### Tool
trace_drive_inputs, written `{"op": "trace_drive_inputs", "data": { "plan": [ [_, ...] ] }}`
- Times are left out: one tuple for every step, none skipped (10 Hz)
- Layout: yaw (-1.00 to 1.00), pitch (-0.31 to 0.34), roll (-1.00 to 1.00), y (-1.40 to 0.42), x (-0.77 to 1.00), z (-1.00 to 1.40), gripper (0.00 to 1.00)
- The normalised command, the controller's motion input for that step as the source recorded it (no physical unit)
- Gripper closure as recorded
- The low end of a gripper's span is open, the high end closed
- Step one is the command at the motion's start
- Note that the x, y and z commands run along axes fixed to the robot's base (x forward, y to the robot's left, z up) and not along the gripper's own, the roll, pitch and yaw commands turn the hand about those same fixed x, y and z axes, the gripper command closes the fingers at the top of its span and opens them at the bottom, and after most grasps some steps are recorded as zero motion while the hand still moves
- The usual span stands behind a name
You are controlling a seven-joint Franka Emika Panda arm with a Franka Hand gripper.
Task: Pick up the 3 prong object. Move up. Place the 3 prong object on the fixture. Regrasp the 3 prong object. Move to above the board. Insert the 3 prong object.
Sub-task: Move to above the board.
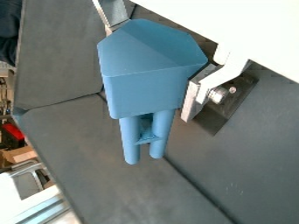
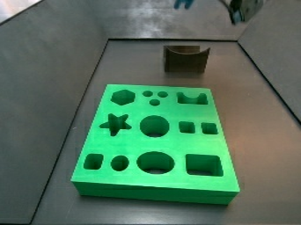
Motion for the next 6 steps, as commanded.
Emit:
{"op": "trace_drive_inputs", "data": {
  "plan": [
    [-0.07, 0.091, -0.12, 0.16, -0.13, 0.9, 1.0],
    [-0.04, 0.09, -0.11, 0.11, -0.1, 0.71, 1.0],
    [-0.02, 0.088, -0.1, 0.08, -0.08, 0.59, 1.0],
    [0.0, 0.089, -0.08, 0.04, -0.06, 0.34, 1.0],
    [-0.04, 0.048, -1.0, -1.0, -0.36, 0.3, 1.0],
    [-0.03, 0.04, -1.0, -1.0, -0.35, 0.27, 1.0]
  ]
}}
